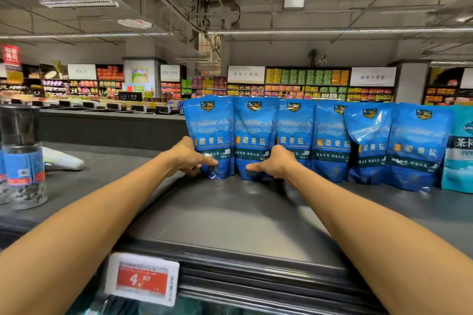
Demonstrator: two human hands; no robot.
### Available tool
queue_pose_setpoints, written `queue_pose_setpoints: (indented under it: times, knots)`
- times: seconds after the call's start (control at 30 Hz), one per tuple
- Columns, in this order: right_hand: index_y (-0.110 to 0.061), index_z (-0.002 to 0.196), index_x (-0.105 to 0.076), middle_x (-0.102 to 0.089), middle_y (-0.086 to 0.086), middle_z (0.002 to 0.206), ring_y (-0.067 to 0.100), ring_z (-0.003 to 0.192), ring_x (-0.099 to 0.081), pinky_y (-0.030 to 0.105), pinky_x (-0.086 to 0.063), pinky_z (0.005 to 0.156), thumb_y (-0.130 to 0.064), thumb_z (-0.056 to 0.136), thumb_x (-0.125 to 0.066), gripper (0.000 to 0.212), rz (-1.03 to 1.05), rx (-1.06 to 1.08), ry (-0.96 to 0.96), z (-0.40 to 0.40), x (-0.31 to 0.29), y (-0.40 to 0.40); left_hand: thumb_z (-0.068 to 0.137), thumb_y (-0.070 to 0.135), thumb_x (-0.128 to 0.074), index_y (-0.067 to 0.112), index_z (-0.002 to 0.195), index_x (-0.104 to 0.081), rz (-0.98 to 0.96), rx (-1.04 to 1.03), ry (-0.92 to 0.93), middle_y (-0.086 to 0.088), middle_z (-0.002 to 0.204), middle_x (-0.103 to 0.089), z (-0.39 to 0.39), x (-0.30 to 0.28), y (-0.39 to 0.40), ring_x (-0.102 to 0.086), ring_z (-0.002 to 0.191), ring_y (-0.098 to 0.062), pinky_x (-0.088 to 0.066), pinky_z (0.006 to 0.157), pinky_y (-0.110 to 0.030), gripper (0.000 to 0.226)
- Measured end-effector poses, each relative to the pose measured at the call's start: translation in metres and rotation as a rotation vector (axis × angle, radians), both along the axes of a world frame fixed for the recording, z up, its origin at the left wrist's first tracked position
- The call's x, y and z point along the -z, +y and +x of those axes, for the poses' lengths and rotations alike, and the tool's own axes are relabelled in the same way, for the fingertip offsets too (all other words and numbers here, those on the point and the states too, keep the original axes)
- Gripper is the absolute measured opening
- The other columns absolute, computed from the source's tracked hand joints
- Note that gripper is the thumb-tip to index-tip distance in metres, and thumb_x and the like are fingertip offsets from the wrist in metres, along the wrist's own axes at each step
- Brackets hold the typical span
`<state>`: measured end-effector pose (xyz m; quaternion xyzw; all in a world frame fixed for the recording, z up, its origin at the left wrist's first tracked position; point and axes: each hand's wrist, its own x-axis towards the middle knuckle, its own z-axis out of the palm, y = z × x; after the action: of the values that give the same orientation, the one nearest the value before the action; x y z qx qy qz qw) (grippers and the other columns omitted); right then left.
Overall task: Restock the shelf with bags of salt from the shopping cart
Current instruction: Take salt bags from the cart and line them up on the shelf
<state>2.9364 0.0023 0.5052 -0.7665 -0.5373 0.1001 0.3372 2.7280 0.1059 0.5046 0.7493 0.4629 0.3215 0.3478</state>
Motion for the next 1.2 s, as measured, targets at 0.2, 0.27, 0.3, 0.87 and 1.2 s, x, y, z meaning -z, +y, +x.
queue_pose_setpoints:
  times: [0.2, 0.27, 0.3, 0.87, 1.2]
  knots:
    - [-0.007, 0.085, -0.04, -0.041, 0.0, 0.069, 0.012, 0.06, -0.039, 0.026, -0.029, 0.047, -0.046, 0.078, -0.08, 0.056, -0.043, -0.02, -0.017, 0.006, -0.003, -0.034, 0.077, 0.011, -0.082, -0.003, 0.139, -0.02, -0.014, -0.175, -0.03, -0.015, 0.115, -0.058, -0.006, -0.002, -0.014, -0.064, 0.097, -0.024, -0.061, 0.073, -0.041, 0.089]
    - [-0.01, 0.084, -0.041, -0.039, -0.001, 0.069, 0.012, 0.058, -0.037, 0.025, -0.028, 0.046, -0.045, 0.078, -0.079, 0.052, -0.022, -0.018, -0.027, 0.012, -0.004, -0.05, 0.08, 0.016, -0.079, -0.009, 0.145, -0.011, 0.011, -0.246, -0.055, -0.016, 0.12, -0.053, -0.008, -0.006, -0.023, -0.061, 0.102, -0.024, -0.059, 0.069, -0.038, 0.098]
    - [-0.011, 0.077, -0.041, -0.039, 0.001, 0.067, 0.014, 0.057, -0.038, 0.025, -0.031, 0.048, -0.045, 0.079, -0.079, 0.05, 0.0, -0.016, -0.021, 0.016, -0.005, -0.059, 0.083, 0.021, -0.076, -0.011, 0.144, -0.018, 0.04, -0.263, -0.055, -0.019, 0.119, -0.054, -0.009, -0.009, -0.029, -0.06, 0.095, -0.022, -0.055, 0.063, -0.035, 0.091]
    - [-0.005, 0.094, -0.065, -0.071, 0.012, 0.077, 0.021, 0.061, -0.067, 0.025, -0.051, 0.052, -0.011, 0.092, -0.063, 0.007, 0.86, -0.014, 0.418, 0.133, 0.065, -0.422, 0.093, 0.005, -0.059, 0.009, 0.094, -0.052, 0.154, 0.564, -0.645, 0.002, 0.068, -0.056, 0.224, 0.03, -0.398, -0.057, 0.058, -0.009, -0.042, 0.047, -0.025, 0.008]
    - [-0.007, 0.078, -0.068, -0.067, 0.01, 0.063, 0.013, 0.05, -0.06, 0.021, -0.046, 0.048, -0.003, 0.084, -0.073, 0.009, 0.832, 0.712, 0.361, 0.238, 0.242, -0.681, 0.092, -0.005, -0.056, 0.012, 0.088, -0.051, -0.187, 1.006, -0.311, -0.005, 0.073, -0.054, 0.397, 0.212, -0.621, -0.052, 0.062, -0.012, -0.04, 0.051, -0.015, 0.018]
